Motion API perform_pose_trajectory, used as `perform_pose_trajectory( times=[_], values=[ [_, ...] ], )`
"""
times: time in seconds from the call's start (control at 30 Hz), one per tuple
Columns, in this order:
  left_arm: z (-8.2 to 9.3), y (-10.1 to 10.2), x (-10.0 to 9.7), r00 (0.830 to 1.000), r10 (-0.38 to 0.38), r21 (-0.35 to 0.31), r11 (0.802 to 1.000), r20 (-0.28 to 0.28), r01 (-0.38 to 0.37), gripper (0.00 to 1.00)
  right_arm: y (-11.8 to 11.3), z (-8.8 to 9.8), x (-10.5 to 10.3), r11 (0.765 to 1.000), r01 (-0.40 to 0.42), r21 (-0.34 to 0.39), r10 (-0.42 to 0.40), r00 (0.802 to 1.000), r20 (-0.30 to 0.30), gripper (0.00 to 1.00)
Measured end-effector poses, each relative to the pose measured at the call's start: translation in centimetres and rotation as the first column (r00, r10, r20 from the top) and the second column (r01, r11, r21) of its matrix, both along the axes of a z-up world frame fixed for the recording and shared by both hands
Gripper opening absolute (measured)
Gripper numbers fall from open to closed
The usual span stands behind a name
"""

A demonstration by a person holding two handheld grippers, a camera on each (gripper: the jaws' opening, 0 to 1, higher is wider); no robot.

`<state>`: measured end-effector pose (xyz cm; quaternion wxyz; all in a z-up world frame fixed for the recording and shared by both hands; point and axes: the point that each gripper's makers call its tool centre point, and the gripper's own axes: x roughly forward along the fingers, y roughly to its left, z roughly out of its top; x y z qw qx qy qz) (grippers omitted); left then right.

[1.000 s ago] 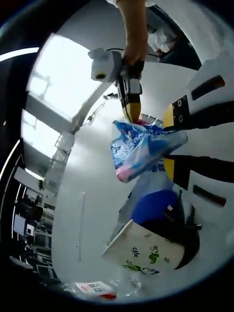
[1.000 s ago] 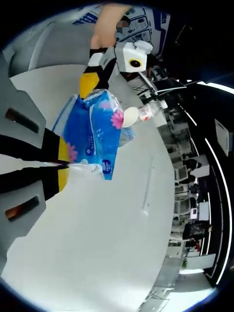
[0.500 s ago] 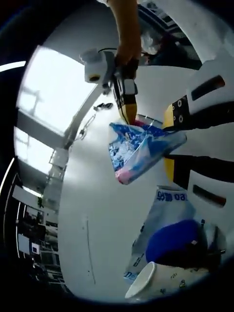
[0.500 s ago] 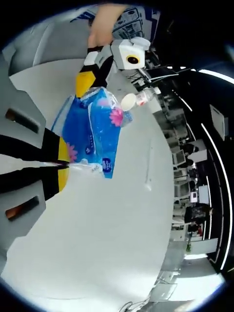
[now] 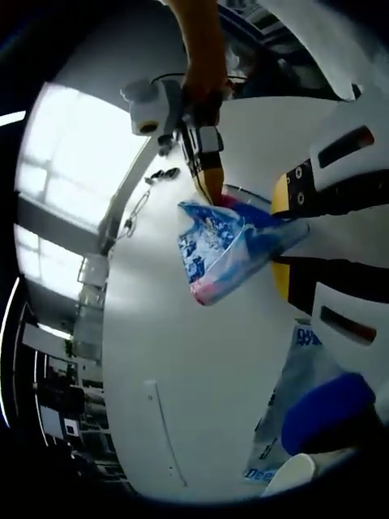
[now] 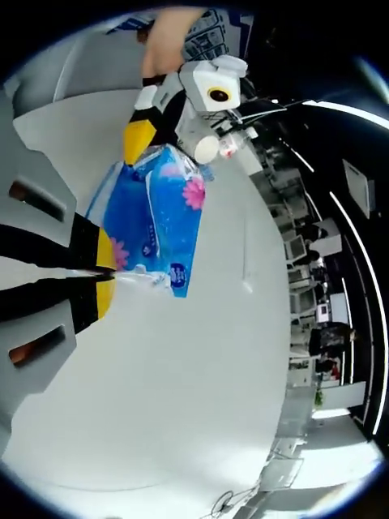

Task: Arrange the tabletop items into an orderly group along one side of the table until the central work area is clear of visible clutter.

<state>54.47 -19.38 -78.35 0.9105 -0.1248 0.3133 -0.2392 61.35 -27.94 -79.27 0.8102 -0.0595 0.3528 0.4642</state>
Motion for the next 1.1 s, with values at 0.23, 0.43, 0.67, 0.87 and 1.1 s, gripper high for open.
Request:
perform_pose_trajectory(
  times=[0.23,0.43,0.67,0.87,1.1],
  values=[
    [-0.9,0.3,1.7,1.0,0.02,0.052,0.998,-0.013,-0.019,0.08,-0.4,-1.1,1.2,1.0,0.025,0.005,-0.025,0.999,-0.028,0.0],
    [-1.4,0.2,3.1,1.0,0.021,0.062,0.998,-0.018,-0.02,0.07,-0.6,-1.4,2.6,0.999,0.05,0.012,-0.05,0.998,-0.032,0.0],
    [-1.6,0.4,5.1,0.998,0.05,0.083,0.995,-0.022,-0.048,0.06,-1.1,-1.4,3.8,0.997,0.071,0.019,-0.07,0.997,-0.03,0.0],
    [-1.9,0.7,6.1,0.997,0.069,0.107,0.992,-0.027,-0.066,0.05,-1.1,-1.5,4.5,0.997,0.08,0.024,-0.079,0.997,-0.027,0.0],
    [-2.4,0.5,7.0,0.998,0.046,0.158,0.987,-0.034,-0.04,0.03,-1.3,-1.9,5.3,0.996,0.093,0.017,-0.093,0.995,-0.026,0.0]
  ],
)
